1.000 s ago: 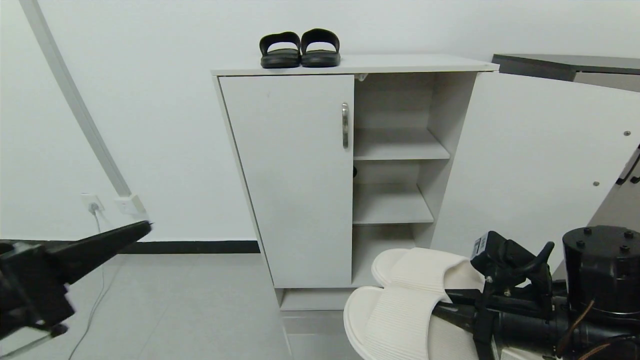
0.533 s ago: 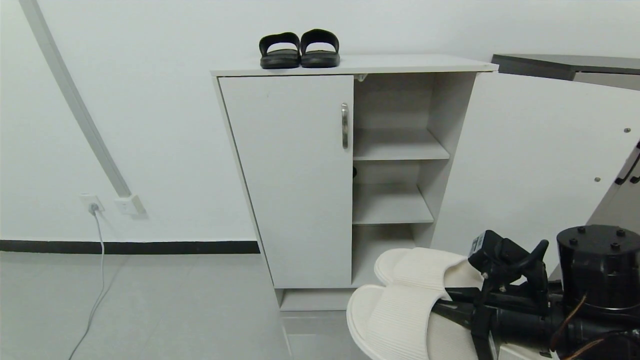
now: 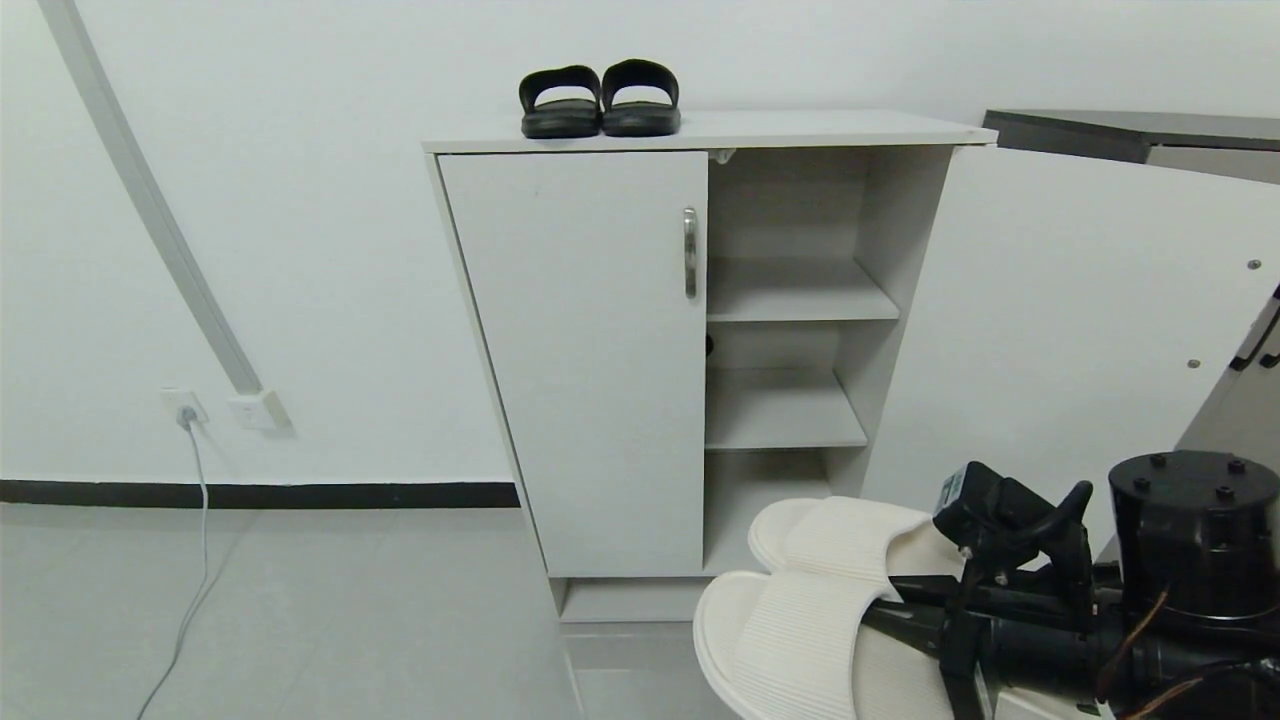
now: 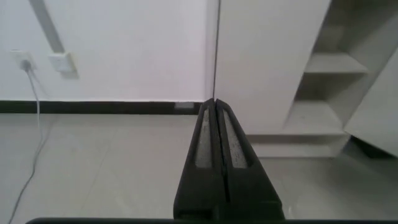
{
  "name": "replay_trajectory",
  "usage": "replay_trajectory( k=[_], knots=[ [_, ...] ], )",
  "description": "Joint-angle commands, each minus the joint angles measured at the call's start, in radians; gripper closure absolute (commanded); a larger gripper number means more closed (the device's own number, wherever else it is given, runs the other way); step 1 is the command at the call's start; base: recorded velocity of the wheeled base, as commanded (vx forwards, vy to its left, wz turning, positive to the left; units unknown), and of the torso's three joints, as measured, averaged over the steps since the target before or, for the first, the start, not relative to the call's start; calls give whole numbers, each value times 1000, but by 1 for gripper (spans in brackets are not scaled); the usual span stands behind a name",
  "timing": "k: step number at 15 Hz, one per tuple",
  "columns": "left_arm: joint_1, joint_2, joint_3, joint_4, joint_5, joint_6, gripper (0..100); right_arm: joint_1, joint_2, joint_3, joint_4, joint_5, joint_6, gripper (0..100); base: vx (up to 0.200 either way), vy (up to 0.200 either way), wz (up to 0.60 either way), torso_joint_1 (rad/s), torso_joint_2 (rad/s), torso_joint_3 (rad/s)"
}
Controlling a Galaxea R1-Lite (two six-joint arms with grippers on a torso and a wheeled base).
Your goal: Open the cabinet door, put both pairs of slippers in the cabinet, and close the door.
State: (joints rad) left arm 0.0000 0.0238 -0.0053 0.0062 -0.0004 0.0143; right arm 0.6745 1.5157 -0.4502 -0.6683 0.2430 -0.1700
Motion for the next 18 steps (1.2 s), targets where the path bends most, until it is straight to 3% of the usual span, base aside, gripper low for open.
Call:
replay_trajectory(
  k=[1, 4, 7, 9, 10, 12, 18],
  knots=[
    [0, -22, 5, -2, -27, 13, 100, 2, 11, -5, -1, -1, 0, 100, 0, 0, 0, 0, 0, 0],
    [0, -22, 5, -2, -32, 18, 100, 5, 54, -18, -2, -25, 3, 100, 0, 0, 0, 0, 0, 0],
    [0, -22, 5, -2, -35, 18, 100, 82, 173, -5, -103, -243, 119, 100, 0, 0, 0, 0, 0, 0],
    [0, -22, 5, -2, -35, 18, 100, 169, 359, -45, -272, -449, 279, 100, 0, 0, 0, 0, 0, 0],
    [0, -22, 5, -2, -35, 16, 100, 189, 491, -99, -359, -599, 320, 100, 0, 0, 0, 0, 0, 0],
    [0, -22, 5, -2, -35, 15, 100, 168, 658, -243, -430, -784, 371, 100, 0, 0, 0, 0, 0, 0],
    [0, -22, 5, -2, -33, 13, 100, 122, 762, -475, -389, -1025, 408, 100, 0, 0, 0, 0, 0, 0]
  ],
)
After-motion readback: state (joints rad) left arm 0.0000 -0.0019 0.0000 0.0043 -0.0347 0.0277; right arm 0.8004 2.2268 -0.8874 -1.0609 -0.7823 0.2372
